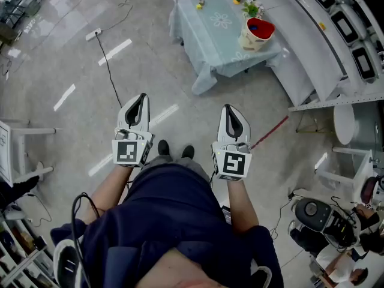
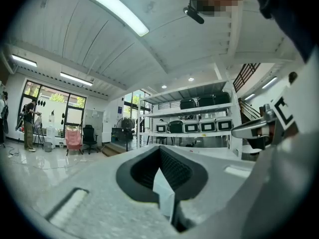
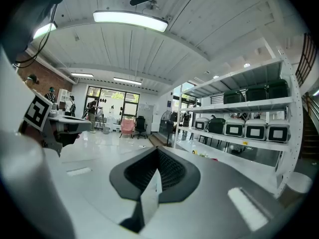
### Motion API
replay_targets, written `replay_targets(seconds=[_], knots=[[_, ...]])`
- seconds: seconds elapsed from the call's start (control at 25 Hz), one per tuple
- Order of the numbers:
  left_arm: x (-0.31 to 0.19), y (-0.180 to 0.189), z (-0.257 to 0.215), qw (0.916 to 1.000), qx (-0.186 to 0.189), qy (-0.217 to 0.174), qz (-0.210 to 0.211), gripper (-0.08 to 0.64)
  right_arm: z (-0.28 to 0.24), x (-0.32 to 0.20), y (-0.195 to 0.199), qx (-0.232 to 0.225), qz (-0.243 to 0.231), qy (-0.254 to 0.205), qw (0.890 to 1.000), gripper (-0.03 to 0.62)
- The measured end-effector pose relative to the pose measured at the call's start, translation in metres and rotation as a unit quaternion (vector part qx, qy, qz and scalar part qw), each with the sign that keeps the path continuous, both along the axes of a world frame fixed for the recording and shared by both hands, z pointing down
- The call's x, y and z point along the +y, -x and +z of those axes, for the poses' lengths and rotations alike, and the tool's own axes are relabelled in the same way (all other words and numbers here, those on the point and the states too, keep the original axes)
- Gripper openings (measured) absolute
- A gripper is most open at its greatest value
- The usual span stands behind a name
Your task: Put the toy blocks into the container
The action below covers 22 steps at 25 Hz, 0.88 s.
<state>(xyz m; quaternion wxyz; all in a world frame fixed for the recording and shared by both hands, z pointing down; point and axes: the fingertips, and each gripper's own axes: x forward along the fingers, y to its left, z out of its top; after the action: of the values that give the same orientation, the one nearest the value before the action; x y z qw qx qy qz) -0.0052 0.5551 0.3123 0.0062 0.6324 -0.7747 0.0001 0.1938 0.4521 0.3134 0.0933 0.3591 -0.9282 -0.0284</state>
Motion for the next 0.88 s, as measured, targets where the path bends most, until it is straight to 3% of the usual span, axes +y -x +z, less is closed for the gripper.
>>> replay_targets(seconds=[0.48, 0.6, 0.72, 0.88], knots=[[-0.004, 0.000, 0.007, 0.9996, 0.019, 0.021, 0.001, 0.005, -0.004, 0.001, -0.002, 0.012, -0.011, -0.016, 1.000, -0.002], [-0.010, -0.010, 0.018, 0.9988, 0.032, 0.037, 0.001, 0.062, 0.000, -0.004, -0.013, 0.006, -0.016, -0.012, 1.000, 0.000], [-0.018, -0.018, 0.016, 0.9994, 0.021, 0.027, 0.007, 0.103, 0.003, -0.010, -0.021, 0.001, -0.019, -0.009, 1.000, 0.000], [-0.017, -0.013, 0.010, 0.9996, 0.010, 0.022, 0.016, 0.226, 0.001, -0.003, -0.018, 0.001, -0.023, -0.005, 1.000, 0.000]])
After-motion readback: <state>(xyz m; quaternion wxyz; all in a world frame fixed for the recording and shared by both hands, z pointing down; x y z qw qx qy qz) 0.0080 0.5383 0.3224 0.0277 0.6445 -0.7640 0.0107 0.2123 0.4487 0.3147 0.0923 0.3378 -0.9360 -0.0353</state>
